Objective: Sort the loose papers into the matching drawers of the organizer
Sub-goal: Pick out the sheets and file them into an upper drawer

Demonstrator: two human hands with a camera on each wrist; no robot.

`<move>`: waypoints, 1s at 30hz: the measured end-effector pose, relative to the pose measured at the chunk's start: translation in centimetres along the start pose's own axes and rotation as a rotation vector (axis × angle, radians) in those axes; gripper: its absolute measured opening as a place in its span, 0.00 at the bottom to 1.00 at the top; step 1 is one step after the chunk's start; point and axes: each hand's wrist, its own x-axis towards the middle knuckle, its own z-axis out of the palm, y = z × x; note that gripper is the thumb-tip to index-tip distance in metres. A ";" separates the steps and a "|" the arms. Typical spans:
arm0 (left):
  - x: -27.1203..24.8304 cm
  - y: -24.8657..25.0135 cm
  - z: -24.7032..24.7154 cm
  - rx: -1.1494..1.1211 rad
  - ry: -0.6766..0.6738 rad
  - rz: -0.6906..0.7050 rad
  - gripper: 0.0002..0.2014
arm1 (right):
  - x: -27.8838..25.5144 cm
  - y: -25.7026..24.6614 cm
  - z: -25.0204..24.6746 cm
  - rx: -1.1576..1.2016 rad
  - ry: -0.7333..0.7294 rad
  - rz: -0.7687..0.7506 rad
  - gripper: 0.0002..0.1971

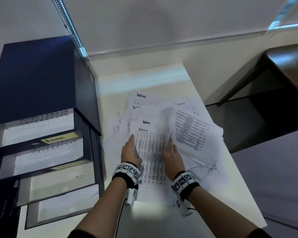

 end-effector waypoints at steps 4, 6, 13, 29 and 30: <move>0.2 0.2 -0.1 -0.071 0.018 -0.042 0.58 | -0.1 -0.4 -0.3 -0.124 0.054 -0.050 0.29; -0.1 0.0 -0.2 -0.108 0.032 -0.043 0.56 | 0.0 -0.2 -0.5 -0.156 0.110 -0.070 0.25; -0.4 -0.6 -0.2 -0.022 0.020 -0.152 0.43 | 1.4 1.9 -1.1 0.241 0.136 0.060 0.37; 0.3 1.3 -0.2 0.099 0.023 -0.134 0.33 | 3.2 0.8 -1.0 0.001 0.111 0.169 0.25; 0.3 1.3 -0.3 0.105 0.016 -0.135 0.33 | 3.2 1.0 -1.1 0.012 0.132 0.185 0.23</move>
